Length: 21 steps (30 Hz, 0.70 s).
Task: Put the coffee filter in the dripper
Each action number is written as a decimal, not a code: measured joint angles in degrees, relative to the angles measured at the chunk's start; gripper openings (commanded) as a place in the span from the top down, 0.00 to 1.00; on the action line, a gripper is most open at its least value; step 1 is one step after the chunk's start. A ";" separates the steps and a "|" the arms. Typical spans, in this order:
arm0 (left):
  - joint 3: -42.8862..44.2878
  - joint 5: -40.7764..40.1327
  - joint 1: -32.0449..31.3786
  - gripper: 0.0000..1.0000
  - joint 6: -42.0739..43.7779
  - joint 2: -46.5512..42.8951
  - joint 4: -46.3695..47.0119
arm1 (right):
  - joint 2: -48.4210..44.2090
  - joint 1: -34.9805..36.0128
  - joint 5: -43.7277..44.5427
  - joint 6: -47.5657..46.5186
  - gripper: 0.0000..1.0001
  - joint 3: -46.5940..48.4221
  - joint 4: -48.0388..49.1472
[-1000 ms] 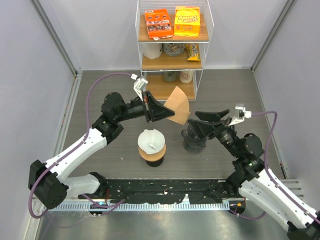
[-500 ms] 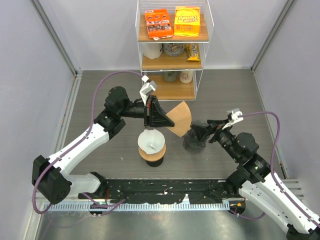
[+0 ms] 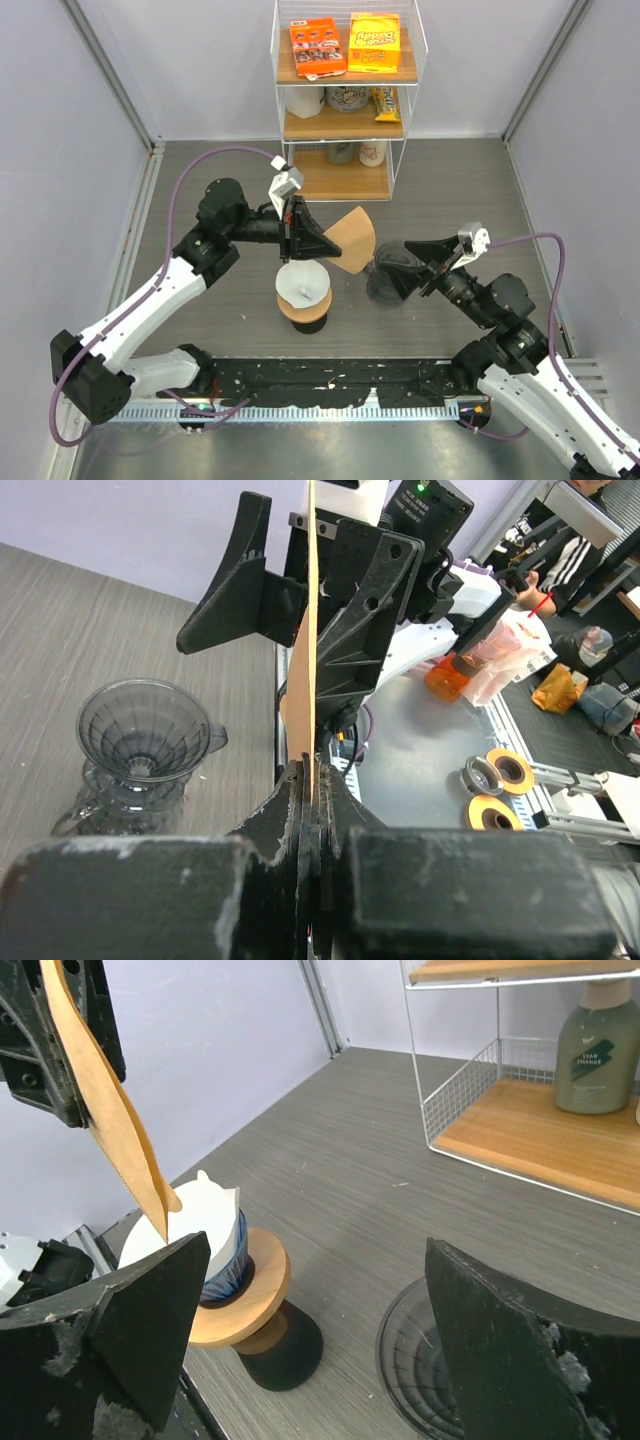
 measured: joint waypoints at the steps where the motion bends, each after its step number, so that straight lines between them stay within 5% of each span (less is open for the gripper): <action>1: -0.13 -0.42 0.00 1.00 0.26 -0.55 -0.37 | -0.48 0.00 -0.20 -0.02 0.05 0.00 0.00; 21: -1.07 -1.11 0.00 1.00 1.18 -2.51 -1.86 | 7.10 0.00 -6.25 3.15 0.05 -0.52 10.43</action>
